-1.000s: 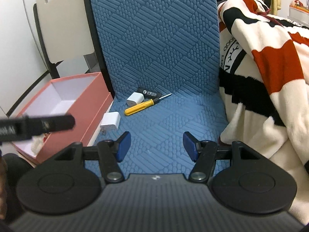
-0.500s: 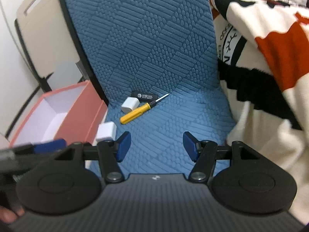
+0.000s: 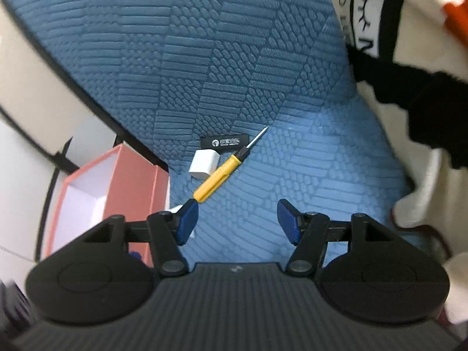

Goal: Organize rigid objects
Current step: 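Lower the left tool to the large white charger while the right tool lowers to the yellow screwdriver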

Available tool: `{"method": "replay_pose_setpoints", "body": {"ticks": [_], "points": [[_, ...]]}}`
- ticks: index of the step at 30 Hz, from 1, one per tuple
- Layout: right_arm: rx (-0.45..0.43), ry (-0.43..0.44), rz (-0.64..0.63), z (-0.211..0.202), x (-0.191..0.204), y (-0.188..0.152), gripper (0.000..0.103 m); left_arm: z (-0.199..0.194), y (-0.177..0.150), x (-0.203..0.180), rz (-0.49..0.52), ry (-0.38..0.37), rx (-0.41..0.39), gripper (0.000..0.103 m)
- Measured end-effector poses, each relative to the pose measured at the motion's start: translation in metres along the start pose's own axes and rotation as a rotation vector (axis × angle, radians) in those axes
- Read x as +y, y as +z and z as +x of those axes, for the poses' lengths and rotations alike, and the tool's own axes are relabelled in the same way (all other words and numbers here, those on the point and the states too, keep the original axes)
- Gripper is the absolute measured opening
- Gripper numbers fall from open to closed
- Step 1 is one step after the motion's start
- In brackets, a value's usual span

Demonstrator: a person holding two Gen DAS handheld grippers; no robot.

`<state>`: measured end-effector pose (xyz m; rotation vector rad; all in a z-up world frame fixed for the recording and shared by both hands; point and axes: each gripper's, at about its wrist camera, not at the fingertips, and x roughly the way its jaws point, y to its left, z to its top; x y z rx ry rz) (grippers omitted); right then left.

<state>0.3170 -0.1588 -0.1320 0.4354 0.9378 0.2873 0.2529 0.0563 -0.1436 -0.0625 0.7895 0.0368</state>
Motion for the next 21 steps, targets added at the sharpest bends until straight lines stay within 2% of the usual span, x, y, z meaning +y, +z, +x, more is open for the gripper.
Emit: {"method": "replay_pose_setpoints", "body": {"ticks": [10,13,15,17,21], "points": [[0.103,-0.016,0.049,0.07,0.002,0.025,0.063,0.029,-0.004,-0.016,0.125,0.113,-0.009,0.079],[0.137,-0.019,0.056,0.092,0.004,0.03,0.063,0.043,-0.001,-0.013,0.12,0.149,0.011,0.078],[0.166,-0.023,0.05,0.107,0.006,0.031,0.063,0.052,0.0,-0.013,0.11,0.199,0.029,0.077],[0.188,-0.034,0.046,0.119,0.01,0.03,0.062,0.057,0.002,-0.013,0.113,0.234,0.021,0.077],[0.21,-0.028,0.034,0.134,0.021,0.031,0.059,0.065,0.005,-0.012,0.09,0.243,0.036,0.076]]}}
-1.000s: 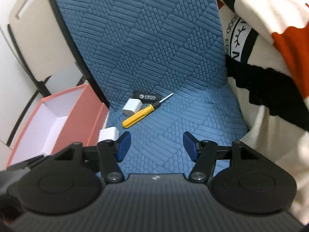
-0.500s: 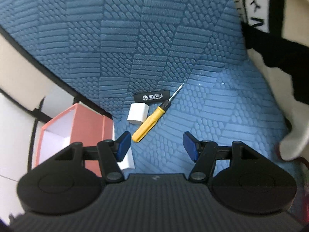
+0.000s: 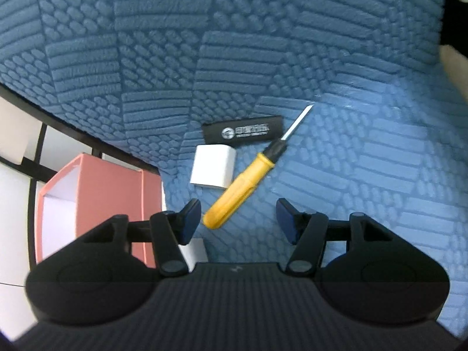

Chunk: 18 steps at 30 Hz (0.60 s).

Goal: Organize rigid objects
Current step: 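Lower the left tool to the large white charger while the right tool lowers to the yellow screwdriver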

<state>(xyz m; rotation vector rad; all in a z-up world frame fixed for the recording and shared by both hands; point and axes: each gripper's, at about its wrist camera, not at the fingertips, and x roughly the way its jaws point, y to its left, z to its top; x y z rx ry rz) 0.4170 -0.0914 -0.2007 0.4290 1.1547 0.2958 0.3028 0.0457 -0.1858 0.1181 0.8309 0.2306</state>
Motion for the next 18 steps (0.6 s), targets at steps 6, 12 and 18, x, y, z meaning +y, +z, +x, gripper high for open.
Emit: {"method": "replay_pose_setpoints", "body": {"ticks": [6,12,18], "points": [[0.014,-0.039,-0.052,0.016,0.013,0.004,0.054,0.011,0.0,0.006,-0.071,-0.008,0.047,0.072],[0.036,-0.061,-0.044,0.03,0.012,0.009,0.051,0.015,-0.001,0.002,-0.093,0.029,0.045,0.073],[0.042,-0.08,-0.075,0.037,0.019,0.016,0.049,0.025,0.002,-0.002,-0.092,0.052,0.062,0.074]]}}
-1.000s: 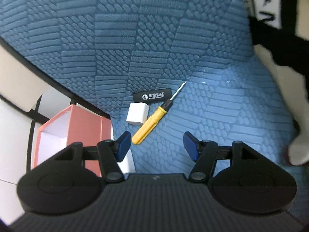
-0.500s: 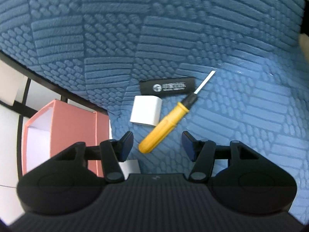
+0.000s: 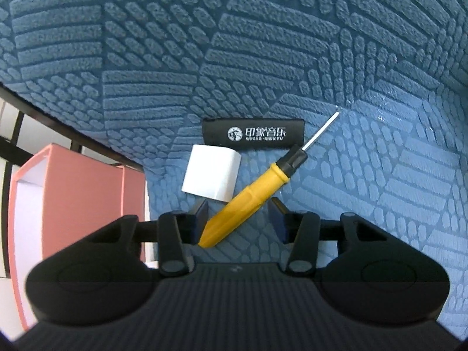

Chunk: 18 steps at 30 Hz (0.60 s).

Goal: Organize rigid objects
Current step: 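Lower the left tool to the large white charger while the right tool lowers to the yellow screwdriver, then close the left tool on the large white charger while the right tool grasps the screwdriver handle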

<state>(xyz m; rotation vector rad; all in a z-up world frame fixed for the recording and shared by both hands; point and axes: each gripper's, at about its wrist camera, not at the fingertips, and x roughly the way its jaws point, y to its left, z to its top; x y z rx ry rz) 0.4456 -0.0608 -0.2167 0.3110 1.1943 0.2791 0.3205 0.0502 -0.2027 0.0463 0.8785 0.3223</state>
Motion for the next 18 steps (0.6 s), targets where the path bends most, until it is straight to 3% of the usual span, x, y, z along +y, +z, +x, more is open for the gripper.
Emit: {"method": "replay_pose_setpoints", "body": {"ticks": [4,8,11,12,14,18], "points": [[0.006,-0.027,-0.045,0.004,0.009,0.008,0.043,0.01,0.0,-0.001,-0.013,-0.008,0.026,0.074],[0.024,0.008,-0.031,0.001,0.003,0.01,0.035,0.013,0.001,0.001,-0.025,-0.021,0.026,0.074],[0.016,0.002,-0.02,-0.008,-0.005,0.015,0.01,0.015,0.001,0.007,-0.057,-0.049,0.031,0.072],[0.011,-0.008,-0.024,-0.011,-0.007,0.018,0.004,0.016,0.002,0.01,-0.073,-0.055,0.035,0.067],[0.006,-0.02,-0.011,-0.017,-0.014,0.018,0.004,0.018,0.003,0.016,-0.112,-0.059,0.043,0.058],[0.008,0.015,0.009,-0.025,-0.027,0.02,0.004,0.018,0.004,0.02,-0.135,-0.082,0.045,0.057]]}}
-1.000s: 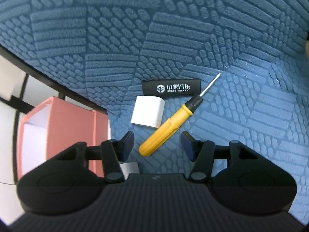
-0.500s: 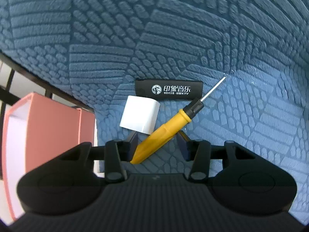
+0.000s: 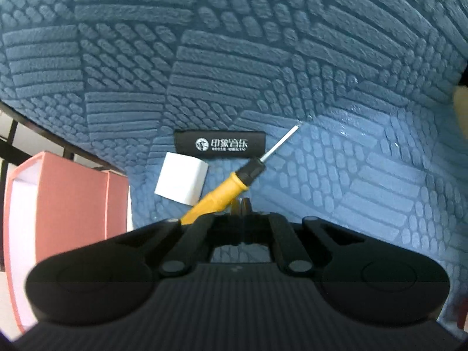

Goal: Organize rigid objects
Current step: 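Close the left tool on the large white charger while the right tool grasps the screwdriver handle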

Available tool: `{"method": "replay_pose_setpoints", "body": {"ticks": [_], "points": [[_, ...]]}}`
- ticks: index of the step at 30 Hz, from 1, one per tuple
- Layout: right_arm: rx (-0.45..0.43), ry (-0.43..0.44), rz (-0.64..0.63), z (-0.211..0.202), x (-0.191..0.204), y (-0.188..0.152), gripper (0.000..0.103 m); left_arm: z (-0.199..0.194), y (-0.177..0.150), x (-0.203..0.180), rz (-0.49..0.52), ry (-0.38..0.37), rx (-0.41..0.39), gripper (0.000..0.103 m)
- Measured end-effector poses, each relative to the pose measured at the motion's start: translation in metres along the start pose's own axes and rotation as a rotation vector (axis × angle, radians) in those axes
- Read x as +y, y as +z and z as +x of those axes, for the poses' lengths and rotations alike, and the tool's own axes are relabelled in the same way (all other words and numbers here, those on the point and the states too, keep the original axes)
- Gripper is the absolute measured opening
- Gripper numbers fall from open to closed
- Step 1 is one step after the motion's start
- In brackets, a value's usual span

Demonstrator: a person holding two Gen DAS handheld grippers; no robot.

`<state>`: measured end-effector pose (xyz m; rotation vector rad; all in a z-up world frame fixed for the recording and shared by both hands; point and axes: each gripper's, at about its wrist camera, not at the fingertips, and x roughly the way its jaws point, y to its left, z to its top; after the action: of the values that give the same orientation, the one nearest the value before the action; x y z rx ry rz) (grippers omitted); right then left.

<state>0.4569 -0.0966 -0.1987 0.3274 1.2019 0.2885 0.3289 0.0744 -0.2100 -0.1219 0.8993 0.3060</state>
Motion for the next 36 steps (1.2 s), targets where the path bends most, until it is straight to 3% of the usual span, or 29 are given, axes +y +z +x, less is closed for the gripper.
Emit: {"method": "replay_pose_setpoints", "body": {"ticks": [5,10,14,22,36], "points": [[0.017,0.086,0.017,-0.003,0.008,0.005,0.007,-0.004,-0.002,0.003,-0.019,-0.033,0.01,0.056],[0.042,0.057,0.017,0.007,0.024,0.007,0.009,-0.008,-0.005,0.008,-0.038,-0.062,0.024,0.056],[0.026,0.051,0.015,0.008,0.042,0.01,0.031,-0.012,-0.006,0.01,-0.052,-0.073,0.022,0.056],[0.012,-0.12,-0.095,0.011,0.085,0.004,0.035,-0.016,-0.011,0.015,-0.072,-0.085,0.027,0.056],[0.016,-0.188,-0.143,0.015,0.091,-0.004,0.041,-0.012,-0.01,0.02,-0.098,-0.1,0.036,0.056]]}}
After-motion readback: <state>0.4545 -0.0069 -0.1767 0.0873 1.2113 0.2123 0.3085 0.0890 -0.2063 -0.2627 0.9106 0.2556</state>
